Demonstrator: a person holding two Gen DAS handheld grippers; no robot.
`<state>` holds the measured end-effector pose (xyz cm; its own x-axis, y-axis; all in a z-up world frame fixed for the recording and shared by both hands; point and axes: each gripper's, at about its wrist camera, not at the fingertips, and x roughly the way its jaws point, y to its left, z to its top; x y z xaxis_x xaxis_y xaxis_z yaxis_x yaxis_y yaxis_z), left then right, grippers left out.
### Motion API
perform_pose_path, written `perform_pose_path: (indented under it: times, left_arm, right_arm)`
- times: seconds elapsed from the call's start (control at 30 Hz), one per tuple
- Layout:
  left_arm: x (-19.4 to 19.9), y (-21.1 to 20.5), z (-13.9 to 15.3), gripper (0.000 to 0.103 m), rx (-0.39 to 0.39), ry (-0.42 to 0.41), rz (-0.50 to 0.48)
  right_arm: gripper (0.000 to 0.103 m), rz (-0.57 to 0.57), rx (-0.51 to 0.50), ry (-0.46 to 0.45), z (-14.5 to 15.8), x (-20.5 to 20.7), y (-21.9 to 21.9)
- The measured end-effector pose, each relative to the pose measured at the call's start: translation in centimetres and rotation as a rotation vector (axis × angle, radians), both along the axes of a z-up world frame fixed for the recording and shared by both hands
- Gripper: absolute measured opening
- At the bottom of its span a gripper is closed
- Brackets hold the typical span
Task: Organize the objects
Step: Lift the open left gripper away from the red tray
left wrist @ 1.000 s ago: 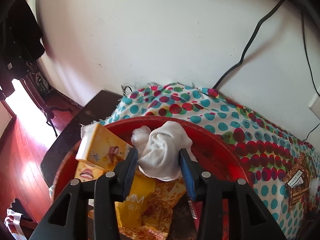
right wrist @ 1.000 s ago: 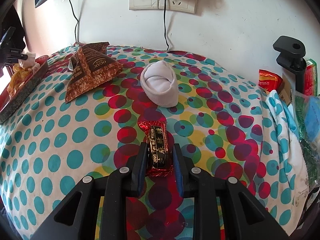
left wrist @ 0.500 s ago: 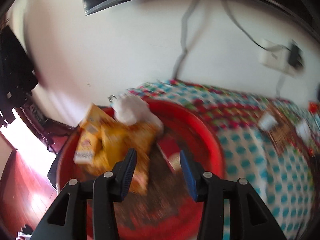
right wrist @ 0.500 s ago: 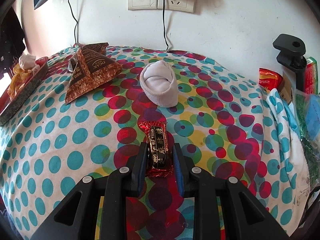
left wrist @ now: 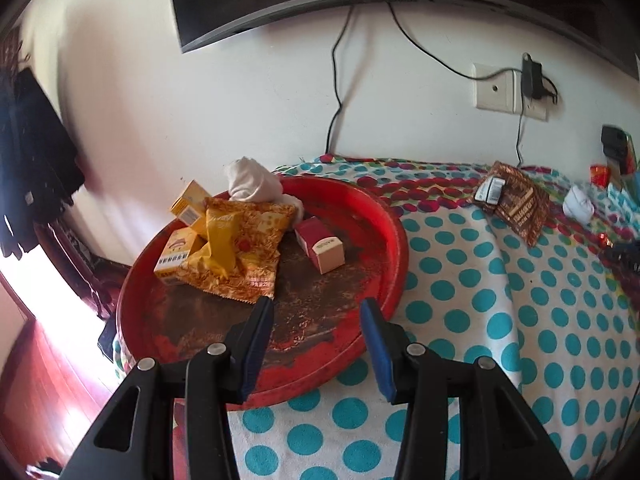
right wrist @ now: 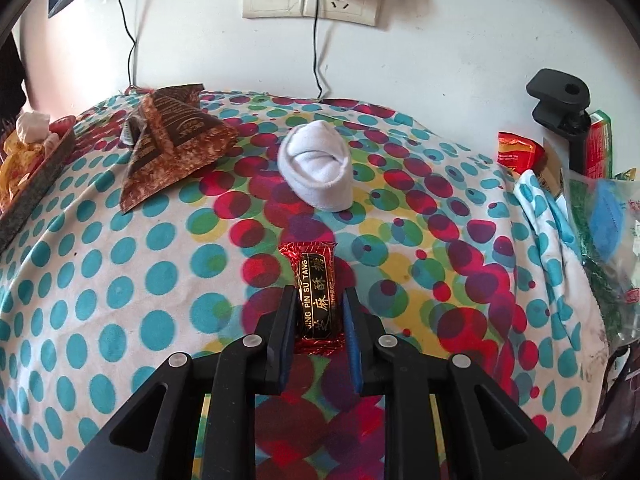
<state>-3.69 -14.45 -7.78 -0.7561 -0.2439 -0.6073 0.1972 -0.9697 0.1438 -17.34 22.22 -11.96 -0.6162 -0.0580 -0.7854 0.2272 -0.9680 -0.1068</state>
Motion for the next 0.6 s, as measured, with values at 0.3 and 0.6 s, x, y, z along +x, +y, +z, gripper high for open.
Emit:
perform_pose_path:
  times: [0.3,0.6]
  left_arm:
    - [1.2,-2.6,0.2,0.046,0.043,0.054,0.072]
    - [1.7,-3.9,0.8,0.052,0.071,0.091,0.096]
  right_arm:
    - [0.02,0.039,0.051,0.031,2.3,2.0,-4.4]
    - [0.02,0.131,0.024,0.058,4.1,3.7,-11.8]
